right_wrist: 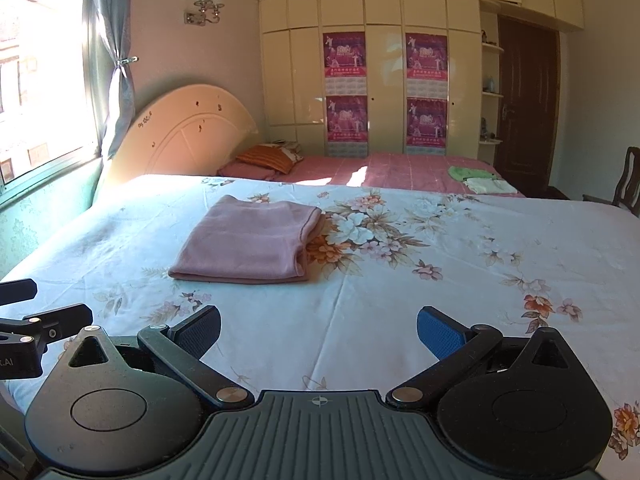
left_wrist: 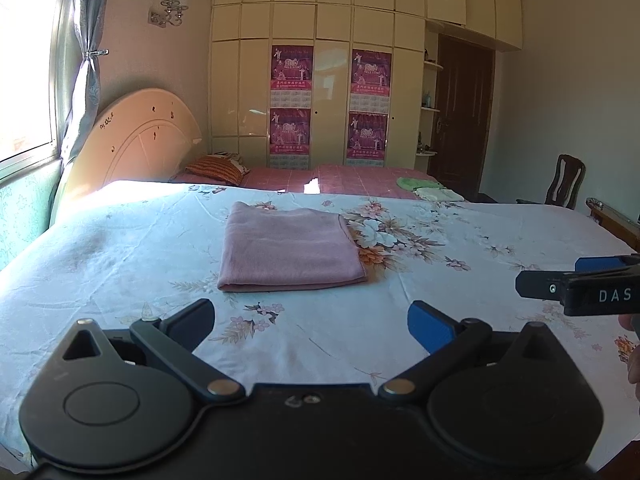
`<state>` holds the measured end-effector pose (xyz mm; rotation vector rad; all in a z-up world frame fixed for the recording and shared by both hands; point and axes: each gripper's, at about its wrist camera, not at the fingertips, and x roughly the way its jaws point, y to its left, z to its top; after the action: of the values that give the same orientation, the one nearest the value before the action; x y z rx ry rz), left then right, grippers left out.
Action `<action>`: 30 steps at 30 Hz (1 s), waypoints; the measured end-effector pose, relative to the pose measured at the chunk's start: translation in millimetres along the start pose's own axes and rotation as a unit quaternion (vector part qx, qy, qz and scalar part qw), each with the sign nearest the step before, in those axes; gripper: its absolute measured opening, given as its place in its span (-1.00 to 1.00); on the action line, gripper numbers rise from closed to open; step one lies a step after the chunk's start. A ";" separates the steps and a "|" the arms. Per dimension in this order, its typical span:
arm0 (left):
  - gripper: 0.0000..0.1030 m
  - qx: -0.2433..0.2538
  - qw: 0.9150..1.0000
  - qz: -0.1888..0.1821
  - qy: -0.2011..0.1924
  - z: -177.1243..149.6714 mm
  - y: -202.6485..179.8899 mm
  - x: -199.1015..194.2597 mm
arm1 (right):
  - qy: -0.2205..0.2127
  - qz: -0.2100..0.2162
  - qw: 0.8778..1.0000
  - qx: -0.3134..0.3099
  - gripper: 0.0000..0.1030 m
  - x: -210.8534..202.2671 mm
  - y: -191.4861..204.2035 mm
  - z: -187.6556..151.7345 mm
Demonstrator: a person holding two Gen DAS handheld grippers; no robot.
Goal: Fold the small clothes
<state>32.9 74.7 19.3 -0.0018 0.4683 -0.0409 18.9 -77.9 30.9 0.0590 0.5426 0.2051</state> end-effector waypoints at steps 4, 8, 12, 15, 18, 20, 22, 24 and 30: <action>1.00 0.003 1.000 -0.001 -0.002 1.9 0.2 -0.4 | 0.000 0.000 1.000 0.001 1.00 0.1 0.2 0.1; 1.00 0.005 1.000 -0.001 -0.003 3.4 0.0 -0.2 | 0.001 -0.001 1.000 0.000 1.00 1.0 1.0 0.7; 1.00 0.007 1.000 -0.003 -0.004 5.5 0.2 0.1 | 0.000 -0.001 1.000 0.000 1.00 0.8 0.8 0.8; 1.00 0.007 1.000 -0.004 -0.004 6.1 1.0 0.4 | 0.000 -0.001 1.000 0.001 1.00 1.2 0.5 1.2; 1.00 0.006 1.000 -0.003 -0.004 5.9 0.9 0.6 | 0.000 -0.001 1.000 0.000 1.00 1.5 0.8 1.9; 1.00 0.005 1.000 -0.004 -0.004 6.5 2.0 0.6 | -0.001 -0.001 1.000 -0.002 1.00 1.0 1.4 2.2; 1.00 0.006 1.000 -0.003 -0.004 6.6 2.2 0.4 | 0.000 -0.001 1.000 -0.001 1.00 0.8 0.9 2.6; 1.00 0.006 1.000 -0.005 -0.003 6.7 2.5 0.6 | 0.000 -0.001 1.000 -0.001 1.00 0.7 0.7 3.1; 1.00 0.006 1.000 -0.005 -0.004 6.8 2.8 0.1 | 0.001 -0.001 1.000 -0.001 1.00 0.4 0.6 3.0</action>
<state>36.2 77.5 25.3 0.0069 0.4610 -0.0540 20.7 -77.2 33.3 0.0570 0.5443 0.2043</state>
